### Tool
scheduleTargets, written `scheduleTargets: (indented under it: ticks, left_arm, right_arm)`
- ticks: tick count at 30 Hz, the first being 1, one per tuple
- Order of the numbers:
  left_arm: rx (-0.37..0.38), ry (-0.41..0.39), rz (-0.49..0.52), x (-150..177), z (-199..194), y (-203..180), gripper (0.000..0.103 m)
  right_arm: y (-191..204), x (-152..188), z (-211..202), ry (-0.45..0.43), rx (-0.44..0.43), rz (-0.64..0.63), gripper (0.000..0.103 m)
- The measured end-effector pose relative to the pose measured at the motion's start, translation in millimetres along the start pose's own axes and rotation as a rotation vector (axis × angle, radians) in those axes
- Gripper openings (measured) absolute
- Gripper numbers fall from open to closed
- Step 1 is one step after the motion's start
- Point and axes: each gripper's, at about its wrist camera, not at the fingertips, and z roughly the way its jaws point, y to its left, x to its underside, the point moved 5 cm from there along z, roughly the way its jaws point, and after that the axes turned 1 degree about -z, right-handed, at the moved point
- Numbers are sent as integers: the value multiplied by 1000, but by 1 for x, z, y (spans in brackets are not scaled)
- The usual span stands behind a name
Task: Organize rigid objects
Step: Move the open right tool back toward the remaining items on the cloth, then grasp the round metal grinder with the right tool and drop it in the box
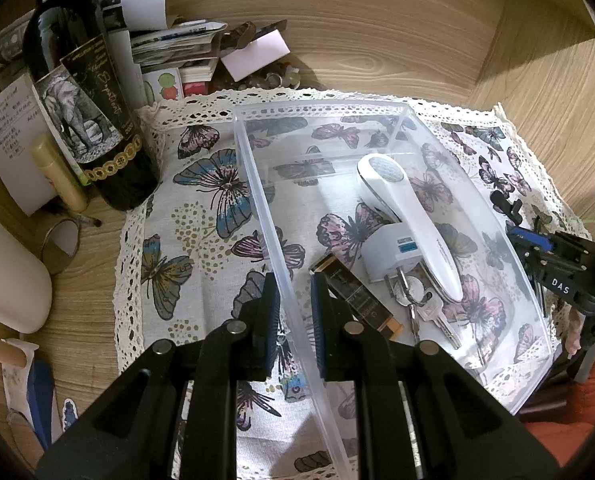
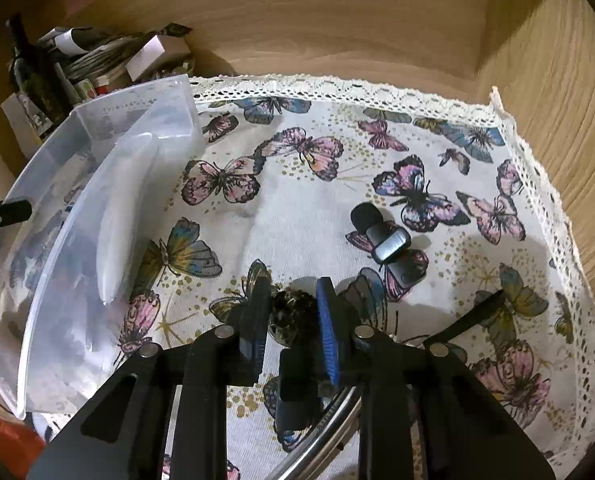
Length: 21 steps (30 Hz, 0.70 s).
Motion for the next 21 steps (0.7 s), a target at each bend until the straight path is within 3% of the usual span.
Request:
scheduleTargets:
  ticks: [14,21]
  left_arm:
    - [0,-1,0,0,0,0,14]
    - [0,-2,1,0,0,0,14]
  right_arm:
    - [37,-39,-39,-161,-105,-31,21]
    - [76,-53,-53,-211,-179,-122,21]
